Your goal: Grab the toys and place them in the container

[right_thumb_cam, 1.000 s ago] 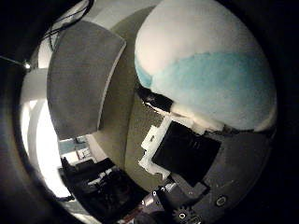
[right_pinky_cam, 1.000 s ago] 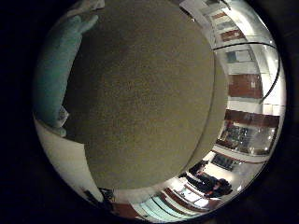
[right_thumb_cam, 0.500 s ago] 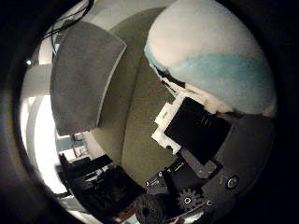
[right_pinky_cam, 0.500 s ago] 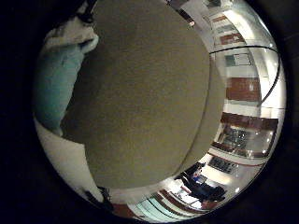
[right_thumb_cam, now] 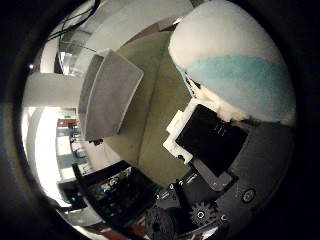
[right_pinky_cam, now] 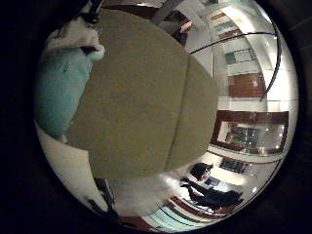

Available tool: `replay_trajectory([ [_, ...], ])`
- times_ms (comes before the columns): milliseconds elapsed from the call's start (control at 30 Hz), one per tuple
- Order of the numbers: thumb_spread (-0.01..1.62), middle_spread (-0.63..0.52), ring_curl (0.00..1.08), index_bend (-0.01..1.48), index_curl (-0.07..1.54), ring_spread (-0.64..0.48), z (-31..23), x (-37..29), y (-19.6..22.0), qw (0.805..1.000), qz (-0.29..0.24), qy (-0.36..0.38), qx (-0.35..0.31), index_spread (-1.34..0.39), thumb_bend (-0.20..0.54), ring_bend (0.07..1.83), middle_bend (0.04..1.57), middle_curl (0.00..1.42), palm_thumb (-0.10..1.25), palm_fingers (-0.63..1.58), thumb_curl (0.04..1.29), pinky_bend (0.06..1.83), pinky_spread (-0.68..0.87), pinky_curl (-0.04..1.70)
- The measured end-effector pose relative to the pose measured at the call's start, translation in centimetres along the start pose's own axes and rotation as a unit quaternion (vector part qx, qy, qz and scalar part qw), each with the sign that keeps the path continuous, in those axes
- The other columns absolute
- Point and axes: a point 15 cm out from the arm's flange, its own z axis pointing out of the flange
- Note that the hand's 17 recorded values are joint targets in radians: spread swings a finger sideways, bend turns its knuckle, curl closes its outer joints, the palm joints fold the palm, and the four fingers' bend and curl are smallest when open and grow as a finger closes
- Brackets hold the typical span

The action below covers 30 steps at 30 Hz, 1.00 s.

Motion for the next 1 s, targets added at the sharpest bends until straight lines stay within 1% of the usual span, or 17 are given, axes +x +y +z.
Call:
replay_trajectory([
  [200, 0.78, -0.08, 0.77, 1.23, 0.73, -0.20, -6.9, -2.2, 1.0, 1.000, -0.006, 0.008, 0.015, -0.18, -0.017, 1.34, 1.39, 0.68, 1.06, 1.14, 0.84, 1.45, -0.16, 0.73],
  [367, 0.77, -0.08, 0.78, 1.23, 0.73, -0.20, -12.5, -6.6, 1.2, 0.999, -0.022, -0.001, 0.023, -0.18, -0.016, 1.34, 1.39, 0.68, 1.06, 1.14, 0.86, 1.43, -0.16, 0.77],
  [467, 0.76, -0.08, 0.78, 1.23, 0.72, -0.21, -15.3, -9.8, 0.3, 0.999, -0.041, -0.008, 0.033, -0.18, -0.016, 1.34, 1.40, 0.68, 1.05, 1.14, 0.87, 1.42, -0.17, 0.79],
  [667, 0.75, -0.08, 0.79, 1.23, 0.72, -0.22, -18.4, -16.9, -2.3, 0.994, -0.090, -0.029, 0.046, -0.18, -0.016, 1.34, 1.40, 0.67, 1.04, 1.14, 0.88, 1.39, -0.17, 0.82],
  [833, 0.75, -0.08, 0.79, 1.23, 0.72, -0.22, -21.0, -22.9, -4.2, 0.989, -0.127, -0.033, 0.062, -0.18, -0.017, 1.34, 1.40, 0.67, 1.04, 1.14, 0.89, 1.38, -0.17, 0.85],
  [1000, 0.75, -0.08, 0.80, 1.23, 0.73, -0.22, -22.6, -28.9, -5.2, 0.984, -0.156, -0.039, 0.073, -0.18, -0.016, 1.33, 1.40, 0.67, 1.04, 1.14, 0.90, 1.37, -0.18, 0.87],
])
